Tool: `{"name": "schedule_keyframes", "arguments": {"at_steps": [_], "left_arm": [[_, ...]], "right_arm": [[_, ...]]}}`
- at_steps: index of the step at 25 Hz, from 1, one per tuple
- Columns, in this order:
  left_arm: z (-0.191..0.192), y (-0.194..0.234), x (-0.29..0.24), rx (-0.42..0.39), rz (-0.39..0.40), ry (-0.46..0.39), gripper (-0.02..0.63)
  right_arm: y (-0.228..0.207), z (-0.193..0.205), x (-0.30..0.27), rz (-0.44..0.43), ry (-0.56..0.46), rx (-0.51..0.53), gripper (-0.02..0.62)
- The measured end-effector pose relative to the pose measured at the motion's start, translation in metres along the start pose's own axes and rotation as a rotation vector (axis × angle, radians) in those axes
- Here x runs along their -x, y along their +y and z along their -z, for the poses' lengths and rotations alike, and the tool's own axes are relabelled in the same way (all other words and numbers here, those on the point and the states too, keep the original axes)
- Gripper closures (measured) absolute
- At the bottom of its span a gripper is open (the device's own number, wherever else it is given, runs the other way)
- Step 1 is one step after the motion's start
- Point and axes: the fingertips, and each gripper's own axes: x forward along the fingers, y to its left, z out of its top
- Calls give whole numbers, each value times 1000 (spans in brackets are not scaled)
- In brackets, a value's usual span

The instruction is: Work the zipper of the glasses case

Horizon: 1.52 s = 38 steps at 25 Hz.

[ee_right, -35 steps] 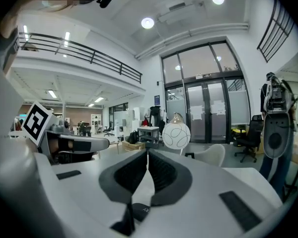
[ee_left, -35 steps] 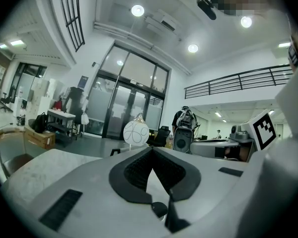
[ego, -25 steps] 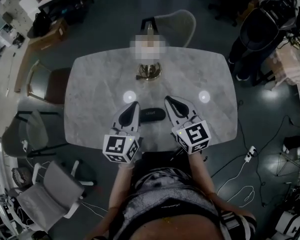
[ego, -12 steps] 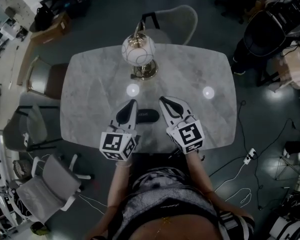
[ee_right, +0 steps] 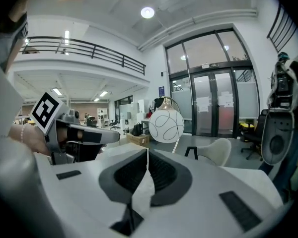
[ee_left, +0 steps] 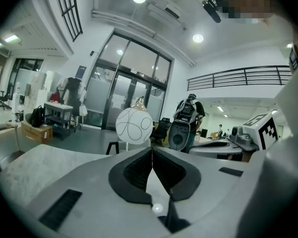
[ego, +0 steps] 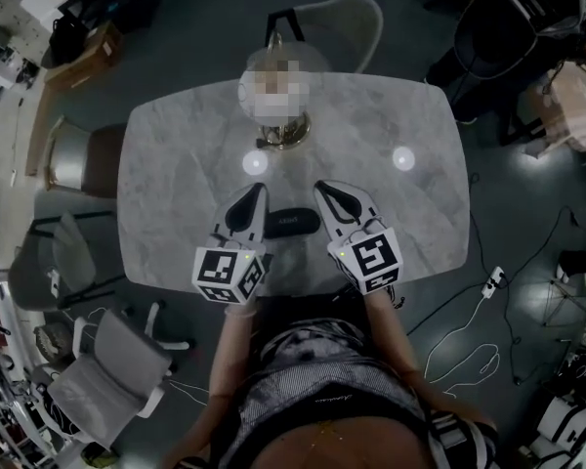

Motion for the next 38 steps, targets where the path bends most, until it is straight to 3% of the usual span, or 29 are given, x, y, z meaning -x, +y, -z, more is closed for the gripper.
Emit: {"name": "schedule_keyframes", "arguments": {"at_steps": [9,15,38], "left_arm": [[8,23,-7,14,102,47,599],[33,36,-6,38,128,111,598],[165,71,0,150,117,409,598]], "right_arm": [[18,9,-25,66,49,-39,532],[25,31,-35,82,112,-49,532],[42,170,-53,57,460,-96,532]]}}
